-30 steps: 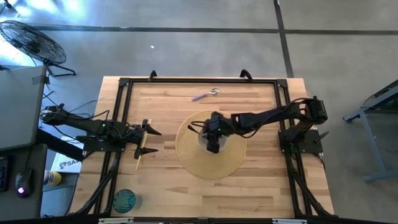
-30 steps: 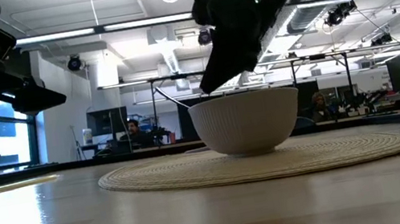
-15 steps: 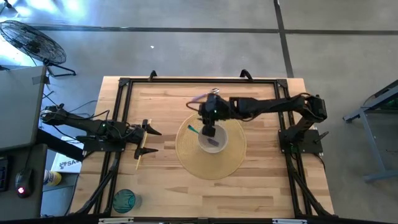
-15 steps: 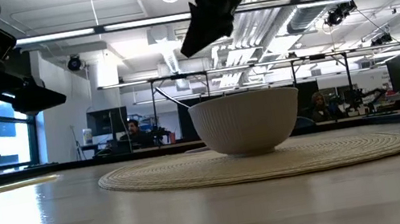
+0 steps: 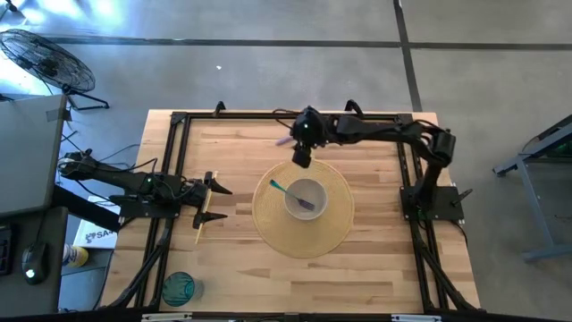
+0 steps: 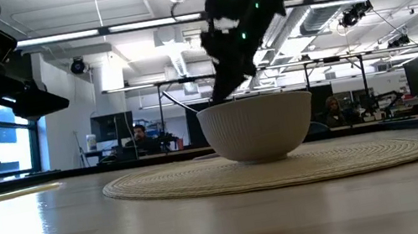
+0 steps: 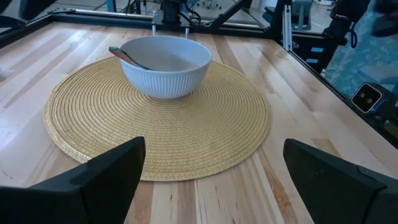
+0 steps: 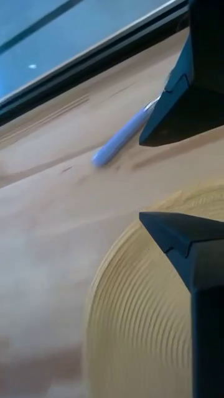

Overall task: Pick & Place Utensil
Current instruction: Put the purple spoon into the white bowl on the table placemat

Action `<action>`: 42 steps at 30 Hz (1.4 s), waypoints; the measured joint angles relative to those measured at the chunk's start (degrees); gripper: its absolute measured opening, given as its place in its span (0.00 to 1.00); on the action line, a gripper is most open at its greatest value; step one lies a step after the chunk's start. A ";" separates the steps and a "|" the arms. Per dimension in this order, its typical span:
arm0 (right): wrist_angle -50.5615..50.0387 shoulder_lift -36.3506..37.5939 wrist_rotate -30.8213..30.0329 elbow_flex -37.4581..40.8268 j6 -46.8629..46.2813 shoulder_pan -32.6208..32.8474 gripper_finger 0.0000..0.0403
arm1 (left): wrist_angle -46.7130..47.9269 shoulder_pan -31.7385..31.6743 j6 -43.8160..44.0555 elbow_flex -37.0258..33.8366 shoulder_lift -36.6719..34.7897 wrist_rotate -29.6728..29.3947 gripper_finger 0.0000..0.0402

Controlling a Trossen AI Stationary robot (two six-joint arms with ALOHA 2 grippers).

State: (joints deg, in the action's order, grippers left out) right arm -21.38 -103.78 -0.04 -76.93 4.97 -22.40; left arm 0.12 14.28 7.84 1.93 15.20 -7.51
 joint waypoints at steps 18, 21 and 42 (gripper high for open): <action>2.89 -12.09 5.84 0.07 -4.68 -14.22 0.43 | 0.00 0.00 0.00 0.02 0.00 -0.02 0.94; 3.47 -12.38 8.05 0.04 -6.70 -15.41 0.43 | 0.00 0.00 0.00 0.00 0.01 -0.01 0.94; 4.25 -14.72 6.27 0.07 -10.03 -17.39 0.42 | 0.00 0.00 0.00 0.01 -0.01 -0.01 0.94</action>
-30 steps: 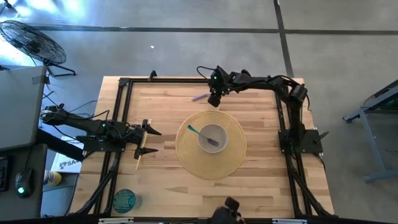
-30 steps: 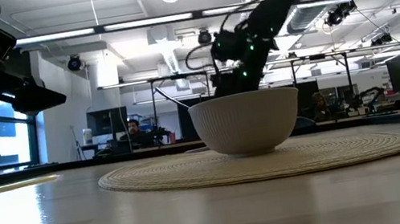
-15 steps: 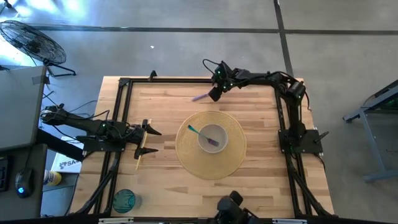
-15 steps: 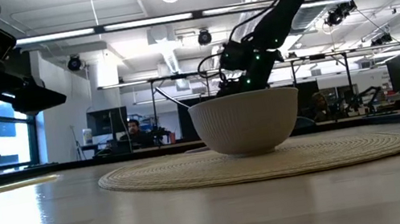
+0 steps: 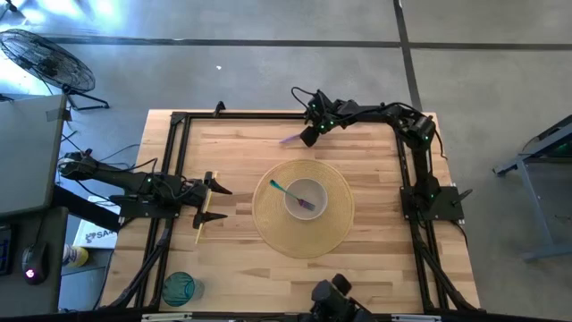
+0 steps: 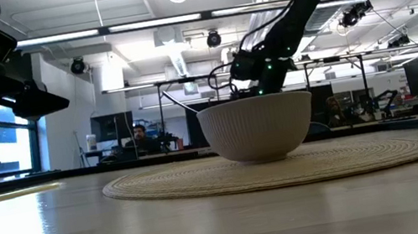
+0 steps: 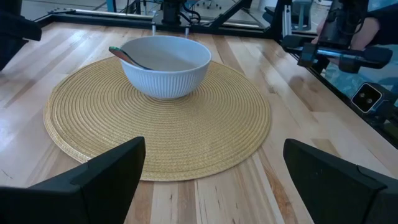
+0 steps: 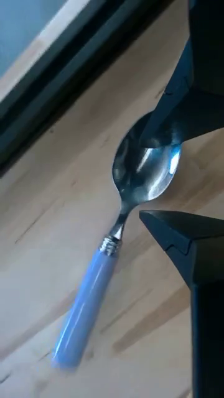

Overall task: Pick & Place Utensil
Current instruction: Put the purple spoon into the white bowl on the table placemat

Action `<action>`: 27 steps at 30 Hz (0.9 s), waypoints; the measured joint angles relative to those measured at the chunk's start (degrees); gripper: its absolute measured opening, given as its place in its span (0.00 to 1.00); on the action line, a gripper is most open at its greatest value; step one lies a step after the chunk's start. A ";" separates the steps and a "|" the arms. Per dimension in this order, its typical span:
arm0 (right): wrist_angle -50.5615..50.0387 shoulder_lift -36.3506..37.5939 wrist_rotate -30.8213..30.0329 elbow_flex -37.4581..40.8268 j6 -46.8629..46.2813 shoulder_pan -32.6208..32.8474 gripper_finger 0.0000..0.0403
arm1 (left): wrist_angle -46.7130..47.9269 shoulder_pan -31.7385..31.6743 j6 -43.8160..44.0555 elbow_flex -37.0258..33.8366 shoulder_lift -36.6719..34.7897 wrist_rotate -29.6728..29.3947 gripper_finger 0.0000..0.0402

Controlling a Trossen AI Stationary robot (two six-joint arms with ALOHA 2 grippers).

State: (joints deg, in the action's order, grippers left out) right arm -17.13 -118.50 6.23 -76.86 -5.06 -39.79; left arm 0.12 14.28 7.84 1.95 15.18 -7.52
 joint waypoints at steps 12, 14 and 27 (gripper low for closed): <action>-16.48 3.32 -5.48 0.09 0.84 0.68 0.42 | 0.00 0.00 0.00 -0.01 0.02 0.00 0.94; -19.62 4.57 -6.17 0.09 0.70 0.93 0.42 | 0.00 0.00 0.00 0.01 0.00 0.00 0.94; -16.56 9.33 -10.13 0.07 6.59 5.40 0.42 | 0.00 0.00 0.00 0.01 0.02 0.00 0.94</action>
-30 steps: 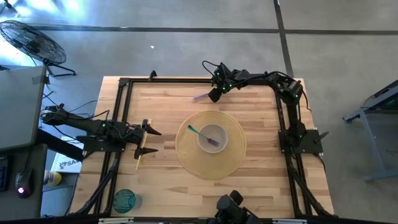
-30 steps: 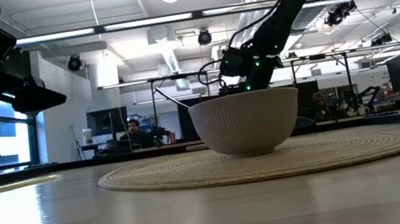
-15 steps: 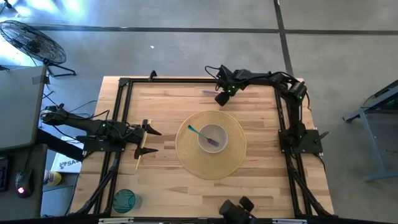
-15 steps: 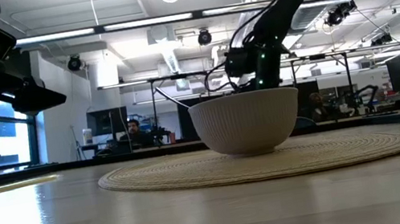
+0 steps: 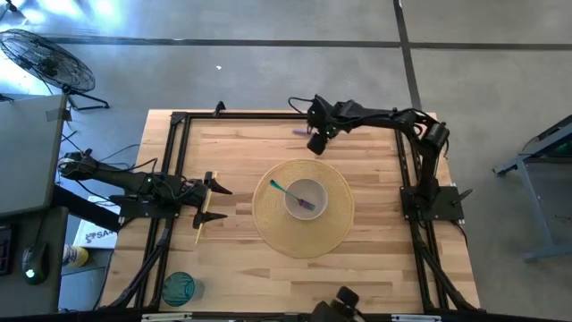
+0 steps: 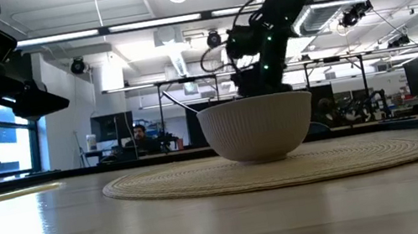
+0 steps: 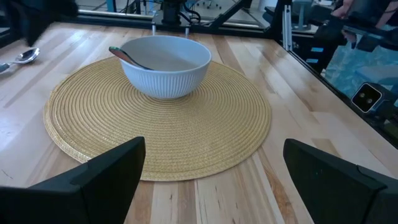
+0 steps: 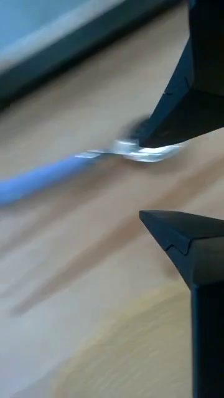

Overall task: Pick & Place Utensil
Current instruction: Put the purple spoon into the white bowl on the table placemat

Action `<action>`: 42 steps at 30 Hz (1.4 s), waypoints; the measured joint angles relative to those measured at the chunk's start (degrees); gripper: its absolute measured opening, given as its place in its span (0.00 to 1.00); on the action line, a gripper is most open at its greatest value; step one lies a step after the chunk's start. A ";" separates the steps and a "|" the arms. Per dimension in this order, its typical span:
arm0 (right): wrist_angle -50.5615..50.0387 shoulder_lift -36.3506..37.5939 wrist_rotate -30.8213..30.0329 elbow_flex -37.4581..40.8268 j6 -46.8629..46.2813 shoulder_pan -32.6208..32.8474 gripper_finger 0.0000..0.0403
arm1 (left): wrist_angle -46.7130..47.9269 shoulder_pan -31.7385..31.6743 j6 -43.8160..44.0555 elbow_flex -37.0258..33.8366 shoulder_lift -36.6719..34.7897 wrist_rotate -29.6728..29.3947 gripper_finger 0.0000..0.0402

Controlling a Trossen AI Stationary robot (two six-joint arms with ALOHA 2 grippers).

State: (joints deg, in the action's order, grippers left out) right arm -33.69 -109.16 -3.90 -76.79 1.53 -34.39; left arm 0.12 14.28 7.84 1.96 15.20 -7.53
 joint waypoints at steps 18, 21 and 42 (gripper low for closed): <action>21.63 -1.95 9.84 10.59 9.67 -6.11 0.42 | 0.00 0.00 0.00 -0.01 -0.01 0.13 0.94; 20.89 -1.99 9.35 12.00 10.23 -6.11 0.42 | 0.00 0.00 0.00 0.00 -0.02 0.11 0.94; 2.08 -1.77 0.91 5.35 4.55 -3.38 0.42 | 0.00 0.00 0.00 -0.02 -0.02 -0.02 0.94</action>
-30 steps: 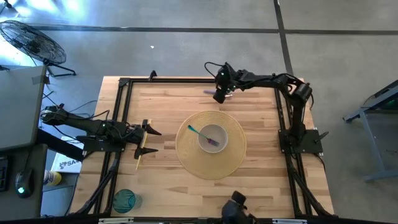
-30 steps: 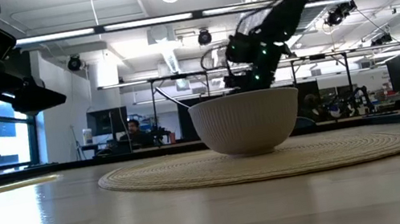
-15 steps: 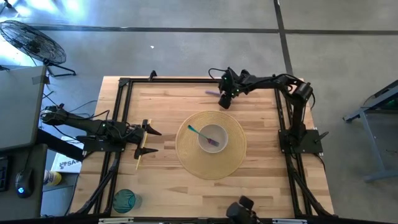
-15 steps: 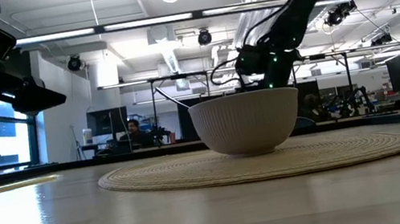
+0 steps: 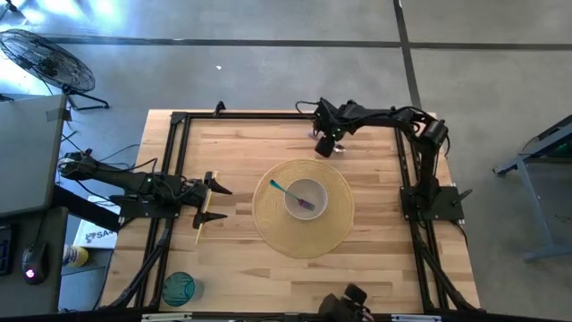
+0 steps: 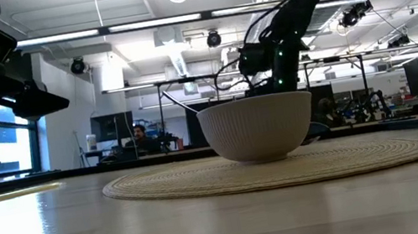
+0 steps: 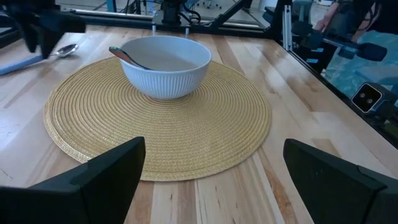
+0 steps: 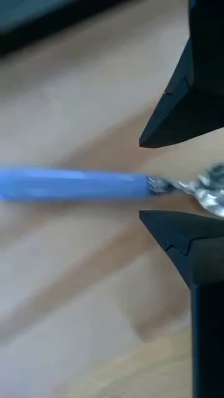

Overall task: Pick & Place Utensil
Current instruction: Put the purple spoon into the white bowl on the table placemat

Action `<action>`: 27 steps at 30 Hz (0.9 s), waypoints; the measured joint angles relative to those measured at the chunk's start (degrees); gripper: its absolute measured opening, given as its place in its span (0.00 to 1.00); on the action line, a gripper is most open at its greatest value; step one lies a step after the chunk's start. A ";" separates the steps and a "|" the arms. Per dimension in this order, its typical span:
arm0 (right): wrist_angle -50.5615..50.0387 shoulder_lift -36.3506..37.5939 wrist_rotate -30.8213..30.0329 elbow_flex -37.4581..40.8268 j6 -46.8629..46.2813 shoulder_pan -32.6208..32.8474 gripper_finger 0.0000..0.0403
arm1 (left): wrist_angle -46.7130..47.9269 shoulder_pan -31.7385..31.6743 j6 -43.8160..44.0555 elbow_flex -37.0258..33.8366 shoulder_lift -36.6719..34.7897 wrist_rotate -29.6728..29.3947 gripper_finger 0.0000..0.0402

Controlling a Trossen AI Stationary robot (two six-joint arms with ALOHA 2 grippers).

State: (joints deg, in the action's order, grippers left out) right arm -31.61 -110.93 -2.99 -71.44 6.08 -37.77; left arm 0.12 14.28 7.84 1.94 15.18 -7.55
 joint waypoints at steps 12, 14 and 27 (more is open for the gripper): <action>5.12 -2.66 0.51 -0.04 -4.69 -0.21 0.42 | 0.00 0.00 0.00 0.02 0.02 0.00 0.94; 4.57 -2.93 0.71 -0.13 -4.76 -0.21 0.42 | 0.00 0.00 0.00 0.01 0.00 0.02 0.94; 2.99 -2.75 0.04 -0.07 -6.13 -0.08 0.32 | 0.00 0.00 0.00 0.01 0.01 0.02 0.94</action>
State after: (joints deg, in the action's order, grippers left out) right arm -28.62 -113.69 -2.95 -71.51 -0.05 -37.85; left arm 0.12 14.28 7.84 1.94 15.19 -7.53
